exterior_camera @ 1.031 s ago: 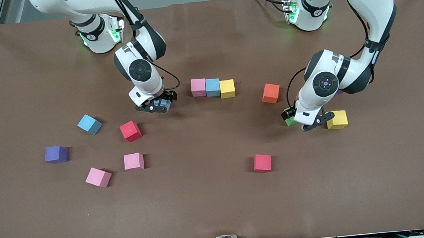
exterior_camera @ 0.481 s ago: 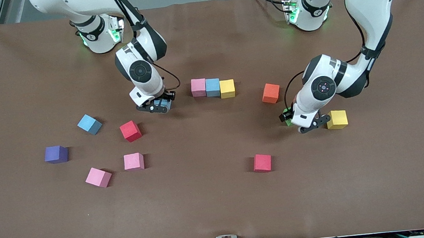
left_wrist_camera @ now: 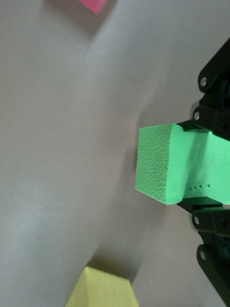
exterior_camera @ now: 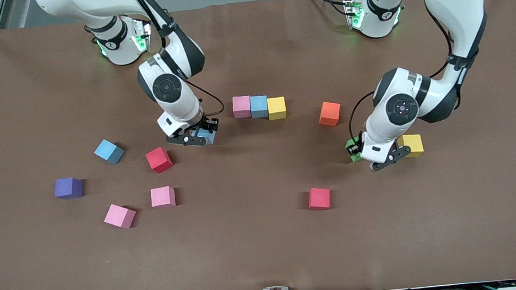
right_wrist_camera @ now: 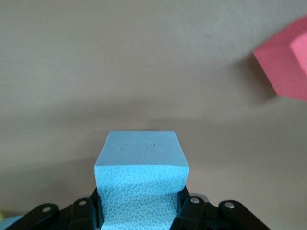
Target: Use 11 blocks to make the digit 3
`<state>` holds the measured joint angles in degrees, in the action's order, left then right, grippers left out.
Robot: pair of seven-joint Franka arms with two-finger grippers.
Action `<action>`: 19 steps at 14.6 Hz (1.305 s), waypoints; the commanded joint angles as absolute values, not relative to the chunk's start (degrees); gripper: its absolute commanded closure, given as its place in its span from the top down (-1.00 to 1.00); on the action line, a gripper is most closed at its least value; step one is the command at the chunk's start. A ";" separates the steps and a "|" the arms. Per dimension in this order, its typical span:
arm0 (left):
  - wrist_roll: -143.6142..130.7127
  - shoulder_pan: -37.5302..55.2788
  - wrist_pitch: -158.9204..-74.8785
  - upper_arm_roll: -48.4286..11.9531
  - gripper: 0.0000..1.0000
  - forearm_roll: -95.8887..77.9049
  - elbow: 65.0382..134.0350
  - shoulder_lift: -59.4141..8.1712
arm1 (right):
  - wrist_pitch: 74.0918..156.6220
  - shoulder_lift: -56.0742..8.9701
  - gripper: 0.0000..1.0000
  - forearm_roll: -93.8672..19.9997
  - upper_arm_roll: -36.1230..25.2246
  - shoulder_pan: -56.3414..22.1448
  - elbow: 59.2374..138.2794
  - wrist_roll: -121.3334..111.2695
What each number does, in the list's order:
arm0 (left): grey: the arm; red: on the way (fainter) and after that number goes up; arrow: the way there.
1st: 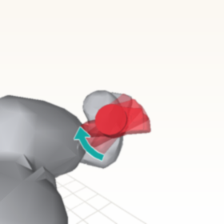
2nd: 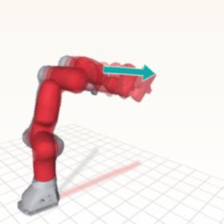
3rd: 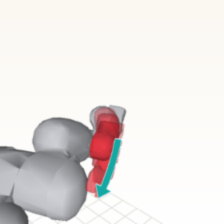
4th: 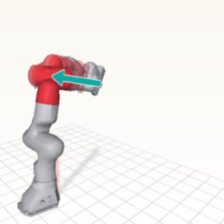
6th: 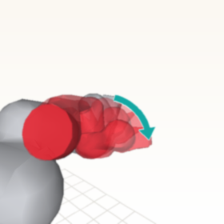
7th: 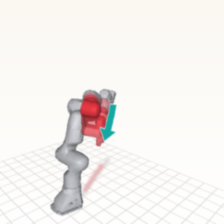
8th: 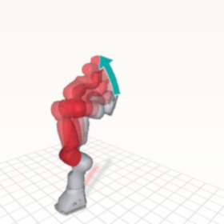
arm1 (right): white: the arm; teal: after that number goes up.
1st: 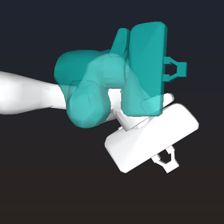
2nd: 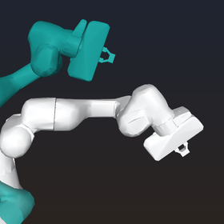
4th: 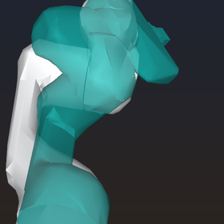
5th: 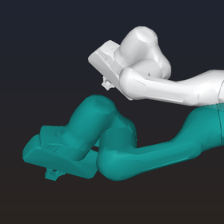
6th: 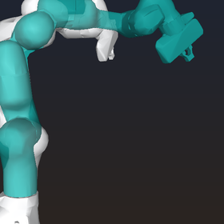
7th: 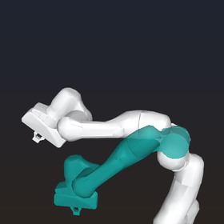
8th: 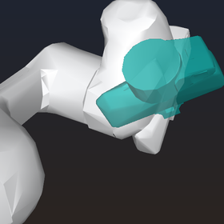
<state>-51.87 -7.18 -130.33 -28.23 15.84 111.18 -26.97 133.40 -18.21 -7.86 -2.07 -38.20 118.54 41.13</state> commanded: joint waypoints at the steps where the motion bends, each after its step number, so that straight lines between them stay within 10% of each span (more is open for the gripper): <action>1: -52.82 -6.77 -124.56 -28.92 -0.41 16.52 106.36 -26.02 | 129.99 -20.03 -0.21 -9.05 -0.88 -37.26 111.73 36.41; 11: -52.12 -7.82 -122.96 -28.83 -0.41 16.61 100.20 -26.54 | 123.06 -34.62 -0.35 -12.92 -0.88 -40.17 94.76 30.85; 19: -52.03 -8.96 -123.05 -28.21 -0.42 17.05 95.81 -29.17 | 123.57 -36.21 -0.39 -15.82 -0.79 -44.29 98.34 31.55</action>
<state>-51.88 -8.12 -124.23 -27.84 15.84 98.25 -27.84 123.15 -36.57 -14.46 -0.82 -43.11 96.72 31.92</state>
